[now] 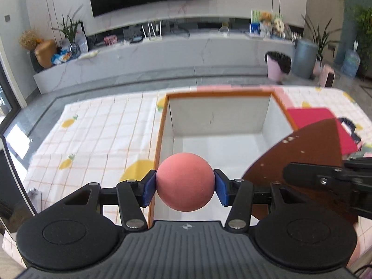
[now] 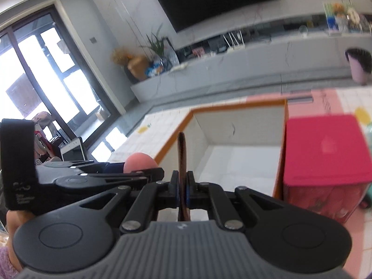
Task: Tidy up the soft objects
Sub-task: 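Carry the brown felt piece and pink ball over the orange box with both grippers, then open the right gripper to drop the brown felt piece into the box, then open the left gripper to drop the pink ball into the box, then move both grippers back toward the pile of soft items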
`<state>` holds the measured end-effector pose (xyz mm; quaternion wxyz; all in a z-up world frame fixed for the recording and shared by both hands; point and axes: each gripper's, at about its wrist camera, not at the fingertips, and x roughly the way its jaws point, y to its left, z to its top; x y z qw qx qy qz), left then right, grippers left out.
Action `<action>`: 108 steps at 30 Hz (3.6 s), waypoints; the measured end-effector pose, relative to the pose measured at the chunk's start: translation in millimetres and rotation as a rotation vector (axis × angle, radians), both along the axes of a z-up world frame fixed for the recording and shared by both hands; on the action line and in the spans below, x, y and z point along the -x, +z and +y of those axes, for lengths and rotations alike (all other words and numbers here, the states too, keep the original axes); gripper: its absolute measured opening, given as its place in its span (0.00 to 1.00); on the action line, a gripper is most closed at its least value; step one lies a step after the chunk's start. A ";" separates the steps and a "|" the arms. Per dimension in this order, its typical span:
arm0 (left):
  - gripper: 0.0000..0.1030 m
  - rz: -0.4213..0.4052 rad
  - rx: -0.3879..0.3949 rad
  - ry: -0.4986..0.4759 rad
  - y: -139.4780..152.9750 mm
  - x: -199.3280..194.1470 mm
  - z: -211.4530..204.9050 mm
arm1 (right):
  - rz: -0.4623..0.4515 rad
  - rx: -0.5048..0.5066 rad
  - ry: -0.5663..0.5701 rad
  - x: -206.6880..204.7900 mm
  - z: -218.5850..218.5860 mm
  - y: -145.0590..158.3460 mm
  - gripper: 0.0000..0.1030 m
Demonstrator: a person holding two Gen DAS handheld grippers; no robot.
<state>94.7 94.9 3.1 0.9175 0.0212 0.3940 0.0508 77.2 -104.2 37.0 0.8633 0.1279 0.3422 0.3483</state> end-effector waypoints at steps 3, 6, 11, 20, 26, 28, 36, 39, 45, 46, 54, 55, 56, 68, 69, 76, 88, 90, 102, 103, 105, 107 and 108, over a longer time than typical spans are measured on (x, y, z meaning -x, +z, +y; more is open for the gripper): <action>0.57 0.001 -0.025 0.034 -0.8 2.0 4.9 | 0.053 -0.004 -0.001 -9.7 5.4 -14.9 0.02; 0.57 -0.032 -0.016 0.059 8.8 5.9 11.7 | 0.083 -0.028 -0.009 -15.3 12.1 -22.0 0.02; 0.57 -0.027 0.029 0.067 9.9 5.3 17.2 | 0.084 -0.127 -0.058 -20.7 14.2 -34.7 0.02; 0.57 -0.005 -0.005 0.021 1.5 1.5 4.4 | 0.130 -0.030 -0.089 -25.8 18.1 -59.7 0.02; 0.57 0.031 -0.008 0.006 -8.6 -1.7 0.6 | 0.135 0.177 -0.003 -19.7 39.3 -66.1 0.02; 0.57 0.040 -0.012 -0.005 -9.2 -2.7 -0.9 | 0.169 0.228 0.049 -19.4 44.7 -68.5 0.02; 0.57 0.088 -0.019 0.002 -16.3 -5.6 -1.7 | 0.038 0.521 0.071 -10.5 72.5 -73.5 0.05; 0.57 0.099 0.004 0.001 -15.9 -6.7 0.0 | 0.045 0.540 0.068 -11.4 67.6 -69.6 0.18; 0.57 0.096 -0.002 -0.020 -15.1 -5.4 -4.2 | 0.050 0.517 0.092 -7.0 61.4 -54.4 0.66; 0.57 0.100 0.002 -0.024 -15.4 -5.4 -4.7 | 0.048 0.512 0.095 -7.7 61.9 -52.0 0.76; 0.57 0.165 -0.005 -0.122 -19.1 -3.1 -16.9 | -0.021 0.525 0.014 -8.4 39.8 -28.4 0.77; 0.57 0.179 -0.005 -0.131 -20.9 -3.7 -17.2 | -0.020 0.529 0.037 -9.8 37.4 -27.2 0.77; 0.57 0.192 -0.014 -0.134 -23.4 -4.5 -17.7 | -0.026 0.528 0.057 -9.2 35.8 -25.9 0.77; 0.58 0.319 -0.146 -0.181 -51.0 -8.6 -35.3 | -0.065 0.532 0.077 -4.6 15.7 -12.6 0.77; 0.58 0.323 -0.157 -0.184 -52.5 -8.3 -38.2 | -0.063 0.529 0.061 -6.4 11.2 -11.4 0.77; 0.62 0.334 -0.185 -0.160 -55.8 -11.1 -41.7 | -0.029 0.487 -0.035 -20.5 -12.6 -8.7 0.77; 0.85 0.275 -0.236 -0.152 -53.5 -9.2 -46.4 | -0.021 0.481 -0.025 -15.5 -11.1 -9.9 0.77; 0.86 0.233 -0.226 -0.151 -48.3 -7.7 -46.4 | -0.021 0.475 -0.031 -16.4 -13.0 -8.5 0.77; 0.88 0.074 0.016 -0.148 -18.4 -6.6 -29.9 | -0.032 0.472 -0.048 -16.2 -19.8 -4.9 0.80; 0.88 0.064 0.028 -0.136 -16.7 -7.3 -27.8 | -0.033 0.474 -0.047 -15.9 -20.2 -4.4 0.80; 0.88 0.043 0.050 -0.110 -12.9 -6.7 -24.6 | -0.043 0.476 -0.048 -15.8 -23.4 -2.4 0.80; 0.88 0.017 0.074 -0.086 -6.5 -5.9 -22.0 | -0.058 0.481 -0.058 -15.5 -29.7 2.2 0.80; 0.88 0.003 0.084 -0.073 -2.8 -5.2 -22.0 | -0.068 0.482 -0.068 -15.4 -35.2 5.4 0.83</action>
